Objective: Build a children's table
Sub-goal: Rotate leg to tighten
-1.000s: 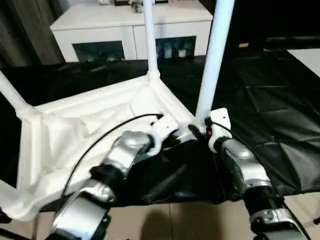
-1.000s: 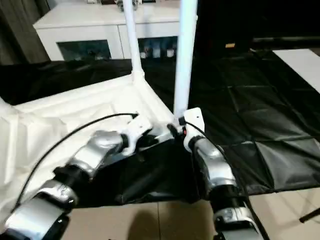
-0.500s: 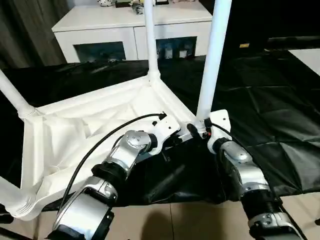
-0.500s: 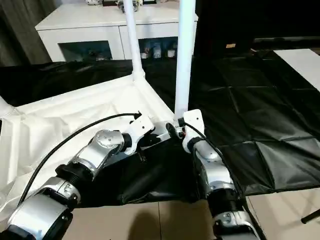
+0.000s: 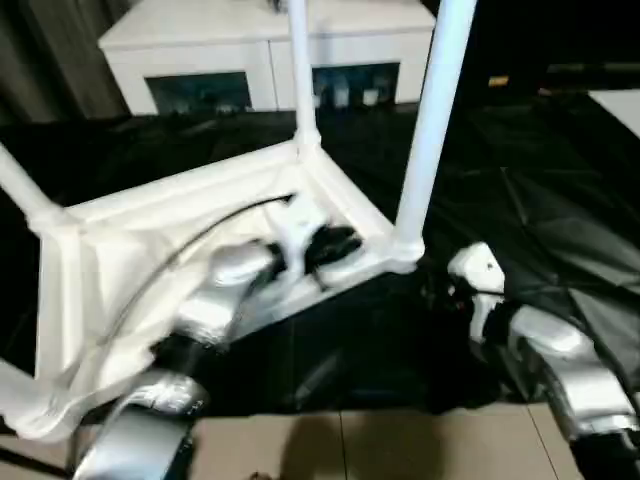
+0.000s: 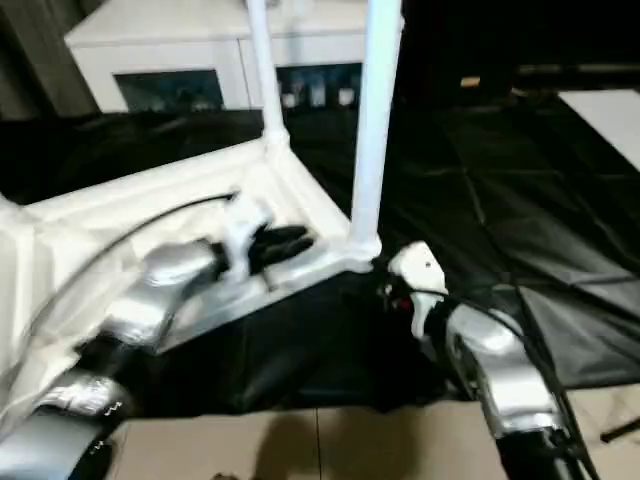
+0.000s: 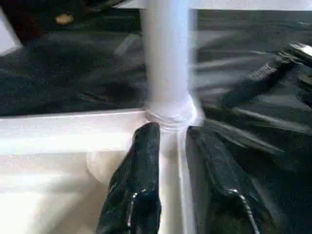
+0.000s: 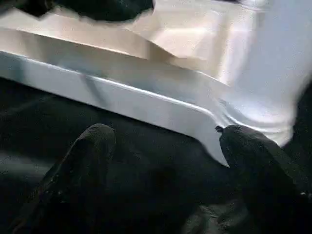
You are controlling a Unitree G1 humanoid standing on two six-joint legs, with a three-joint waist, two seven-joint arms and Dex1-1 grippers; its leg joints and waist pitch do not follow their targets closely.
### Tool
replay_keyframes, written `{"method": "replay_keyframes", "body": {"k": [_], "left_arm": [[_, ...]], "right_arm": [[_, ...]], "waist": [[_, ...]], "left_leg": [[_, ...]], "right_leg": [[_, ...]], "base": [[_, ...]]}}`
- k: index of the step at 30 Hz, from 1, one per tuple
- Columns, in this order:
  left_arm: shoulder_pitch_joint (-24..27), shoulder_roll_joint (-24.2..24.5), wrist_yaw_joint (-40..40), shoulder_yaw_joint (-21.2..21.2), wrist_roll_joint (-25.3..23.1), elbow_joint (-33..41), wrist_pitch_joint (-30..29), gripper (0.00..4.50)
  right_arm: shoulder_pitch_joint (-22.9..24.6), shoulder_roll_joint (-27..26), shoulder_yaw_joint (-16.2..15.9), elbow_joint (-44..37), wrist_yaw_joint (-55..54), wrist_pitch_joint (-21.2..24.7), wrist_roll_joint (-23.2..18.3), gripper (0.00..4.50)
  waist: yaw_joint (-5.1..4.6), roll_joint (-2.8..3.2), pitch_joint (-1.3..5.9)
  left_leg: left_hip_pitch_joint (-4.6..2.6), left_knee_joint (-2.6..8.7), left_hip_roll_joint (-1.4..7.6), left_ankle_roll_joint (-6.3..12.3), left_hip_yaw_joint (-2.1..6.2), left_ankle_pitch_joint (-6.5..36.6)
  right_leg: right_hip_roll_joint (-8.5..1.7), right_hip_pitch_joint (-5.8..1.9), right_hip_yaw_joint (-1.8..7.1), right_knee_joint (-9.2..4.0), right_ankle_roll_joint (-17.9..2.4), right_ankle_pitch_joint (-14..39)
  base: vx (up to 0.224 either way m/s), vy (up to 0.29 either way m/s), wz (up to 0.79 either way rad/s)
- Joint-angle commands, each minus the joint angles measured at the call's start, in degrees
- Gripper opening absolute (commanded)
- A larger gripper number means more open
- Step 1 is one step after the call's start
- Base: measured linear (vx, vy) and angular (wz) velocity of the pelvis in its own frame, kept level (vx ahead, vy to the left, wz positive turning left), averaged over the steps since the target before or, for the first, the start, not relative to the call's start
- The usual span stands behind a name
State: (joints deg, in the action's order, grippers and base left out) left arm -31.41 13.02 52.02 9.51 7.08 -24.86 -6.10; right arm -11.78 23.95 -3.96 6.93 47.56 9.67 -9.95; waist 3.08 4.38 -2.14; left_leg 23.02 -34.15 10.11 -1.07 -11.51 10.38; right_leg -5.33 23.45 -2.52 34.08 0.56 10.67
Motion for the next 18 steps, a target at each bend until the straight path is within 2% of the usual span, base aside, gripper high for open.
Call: {"method": "replay_keyframes", "body": {"k": [1,2,3,4,5,6,7,8,9,10,11,12,14,16,18], "left_arm": [[2.84,3.27,4.36,0.46,2.75,7.05,-6.24,1.36],[4.99,5.81,5.98,1.09,3.44,10.83,-9.37,1.44],[6.75,7.86,7.0,1.45,3.91,13.75,-11.74,1.56],[7.23,8.43,7.28,1.54,4.04,14.55,-12.4,1.56],[10.79,12.26,8.53,1.93,4.91,20.26,-16.61,1.69],[12.4,13.69,8.64,1.87,5.32,22.77,-18.25,1.8],[13.51,14.65,8.7,1.77,5.71,24.46,-19.35,1.85],[13.85,14.94,8.72,1.74,5.83,24.97,-19.69,1.91],[15.28,16.0,8.74,1.5,6.28,27.52,-21.49,2.01],[17.81,17.42,8.13,0.79,6.96,32.31,-25.26,2.12],[18.89,17.79,7.53,0.39,7.15,34.04,-26.52,2.21],[19.7,18.06,6.87,-0.01,7.29,35.47,-27.74,2.34],[21.49,18.19,4.88,-1.02,6.59,37.08,-28.99,2.41],[23.07,18.73,3.25,-1.78,6.37,38.26,-29.88,2.61],[24.22,19.13,2.08,-2.41,6.43,39.16,-30.4,2.79]], "right_arm": [[0.33,-0.63,-2.18,-2.48,1.83,0.78,-1.63,3.8],[-0.13,-1.73,-2.99,-2.35,1.37,0.68,-1.52,3.8],[-0.79,-2.75,-3.63,-1.79,0.89,0.51,-1.37,3.8],[-0.97,-3.04,-3.81,-1.63,0.76,0.47,-1.33,3.8],[-2.63,-5.24,-4.93,-0.16,-0.2,0.14,-0.96,3.8],[-3.63,-6.36,-5.29,0.8,-0.84,-0.18,-0.6,3.8],[-4.53,-7.27,-5.46,1.74,-1.56,-0.54,-0.14,3.8],[-4.81,-7.55,-5.51,2.03,-1.78,-0.65,0.0,3.8],[-5.98,-8.56,-5.57,3.24,-2.97,-0.98,0.83,3.8],[-8.33,-10.26,-5.31,6.0,-6.37,-1.77,2.63,3.8],[-9.85,-11.14,-4.89,7.82,-8.56,-1.81,3.37,3.8],[-11.02,-11.76,-4.53,9.24,-10.38,-1.5,3.81,3.8],[-13.32,-12.31,-3.59,12.52,-15.01,-1.48,5.53,3.8],[-14.68,-12.34,-2.67,14.78,-17.75,-1.6,6.29,3.8],[-15.47,-12.17,-1.99,16.2,-19.56,-1.74,6.67,3.8]], "waist": [[0.39,-1.0,3.73],[0.25,-1.29,3.35],[0.36,-0.99,3.35],[0.16,-1.14,3.11],[0.14,-1.31,2.91],[-0.03,-1.16,2.92],[-0.25,-1.03,2.79],[-0.3,-0.81,2.76],[-0.22,-1.13,2.71],[-0.08,-1.14,2.77],[-0.17,-1.07,2.68],[-0.15,-1.01,2.7],[-0.1,-1.33,2.74],[0.1,-1.31,2.79],[0.05,-1.54,3.03]], "left_leg": [[-1.19,3.58,3.35,9.28,1.46,6.95],[-1.71,3.99,3.39,7.25,1.2,10.85],[-1.75,4.16,3.47,6.33,1.42,11.85],[-1.66,4.39,3.38,5.62,1.34,13.0],[-1.86,4.79,3.45,3.81,1.44,15.08],[-1.84,5.09,3.48,2.26,1.75,16.18],[-1.76,5.28,3.43,1.61,1.79,16.83],[-2.3,5.31,3.41,0.23,1.71,18.36],[-2.71,5.28,3.26,-0.77,1.46,19.25],[-2.79,5.24,3.23,-1.14,1.44,19.16],[-2.26,5.5,3.21,-1.59,1.6,18.07],[-2.47,5.48,3.11,-2.1,1.44,17.76],[-2.58,5.33,2.91,-2.56,1.28,16.59],[-2.65,5.13,2.72,-2.53,1.16,15.89],[-2.29,4.91,2.54,-2.01,1.24,13.39]], "right_leg": [[-3.05,-2.89,1.36,-2.54,-16.26,0.85],[-2.67,-2.26,1.44,-3.3,-15.64,6.65],[-2.89,-2.3,1.53,-3.21,-15.44,8.27],[-2.73,-2.18,1.57,-3.54,-14.93,10.21],[-2.71,-1.98,1.64,-3.68,-14.04,13.25],[-2.72,-1.96,1.68,-3.4,-13.39,14.39],[-2.64,-1.92,1.67,-3.4,-13.12,14.94],[-2.47,-1.48,1.79,-3.58,-12.5,15.67],[-2.28,-1.18,1.98,-3.79,-12.14,15.92],[-2.36,-1.11,2.14,-3.65,-12.27,15.32],[-2.48,-1.44,2.16,-3.36,-12.43,14.01],[-2.29,-1.29,2.13,-3.35,-12.34,13.49],[-2.15,-1.37,2.18,-3.38,-12.19,11.9],[-2.03,-1.44,2.25,-3.3,-11.68,10.54],[-2.05,-1.94,2.15,-2.89,-11.66,7.25]], "base": [[0.0,0.0,0.0],[0.0,0.0,0.0],[0.0,0.0,0.0],[0.0,0.0,0.0],[0.0,0.0,0.0],[0.0,0.0,0.0],[0.0,0.0,0.0],[0.0,0.0,0.0],[0.0,0.0,0.0],[0.0,0.0,0.0],[0.0,0.0,0.0],[0.0,0.0,0.0],[0.0,0.0,0.0],[0.0,0.0,0.0],[0.0,0.0,0.0]]}}
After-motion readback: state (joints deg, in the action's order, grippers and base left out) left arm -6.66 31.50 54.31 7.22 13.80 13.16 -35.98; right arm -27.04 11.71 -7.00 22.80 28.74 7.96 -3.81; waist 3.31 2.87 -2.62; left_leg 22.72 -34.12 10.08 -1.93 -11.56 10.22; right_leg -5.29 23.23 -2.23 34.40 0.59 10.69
